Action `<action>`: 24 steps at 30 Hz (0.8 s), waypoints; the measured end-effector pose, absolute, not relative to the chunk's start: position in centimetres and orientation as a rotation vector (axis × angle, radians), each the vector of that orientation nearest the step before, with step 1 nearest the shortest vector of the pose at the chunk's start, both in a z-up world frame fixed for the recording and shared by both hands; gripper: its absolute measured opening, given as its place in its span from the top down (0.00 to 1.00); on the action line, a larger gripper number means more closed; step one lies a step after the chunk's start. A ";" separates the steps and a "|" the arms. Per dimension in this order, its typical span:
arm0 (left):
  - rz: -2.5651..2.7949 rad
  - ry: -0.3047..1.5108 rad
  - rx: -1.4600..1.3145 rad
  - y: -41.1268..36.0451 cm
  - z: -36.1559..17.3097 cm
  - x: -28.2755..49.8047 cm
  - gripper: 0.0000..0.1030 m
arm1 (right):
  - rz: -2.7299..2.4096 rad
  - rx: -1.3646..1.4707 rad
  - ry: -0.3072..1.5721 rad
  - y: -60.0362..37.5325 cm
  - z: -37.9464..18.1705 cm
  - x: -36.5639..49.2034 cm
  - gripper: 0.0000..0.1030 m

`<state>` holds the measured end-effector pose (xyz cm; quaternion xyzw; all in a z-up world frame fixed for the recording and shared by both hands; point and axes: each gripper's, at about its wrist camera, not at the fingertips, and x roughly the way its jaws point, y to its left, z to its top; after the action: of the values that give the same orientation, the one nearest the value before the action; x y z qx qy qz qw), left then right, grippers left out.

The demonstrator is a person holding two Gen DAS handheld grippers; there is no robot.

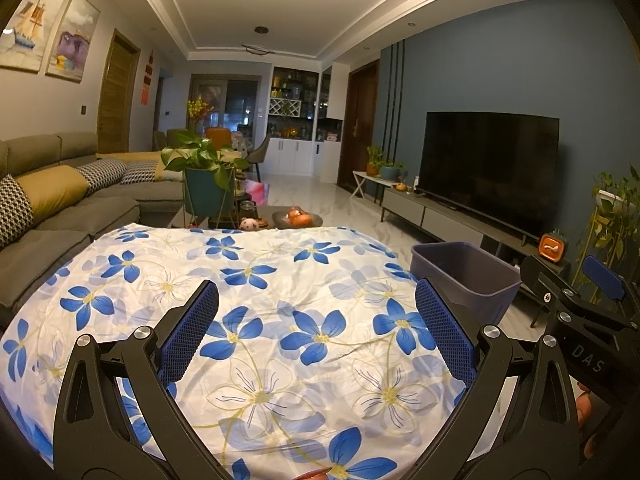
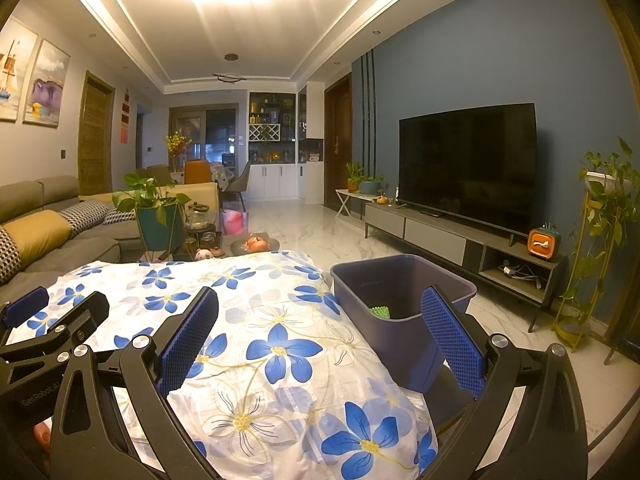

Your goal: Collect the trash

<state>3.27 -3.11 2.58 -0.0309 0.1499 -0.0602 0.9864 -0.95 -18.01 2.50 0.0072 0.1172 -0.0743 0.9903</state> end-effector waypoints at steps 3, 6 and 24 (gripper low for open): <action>-0.120 0.301 -0.062 -3.1 2.6 3.3 0.06 | -0.145 0.015 0.234 -18.0 2.5 -1.0 0.05; -0.121 0.301 -0.063 -2.9 2.5 3.2 0.06 | -0.146 0.015 0.236 -18.1 2.5 -0.9 0.05; -0.122 0.297 -0.065 -3.0 2.8 3.3 0.06 | -0.145 0.016 0.234 -18.0 2.4 -0.9 0.05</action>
<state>3.26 -2.99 2.79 -0.0322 0.1477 -0.0606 0.9867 -0.95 -18.00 2.44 0.0079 0.1164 -0.0725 0.9905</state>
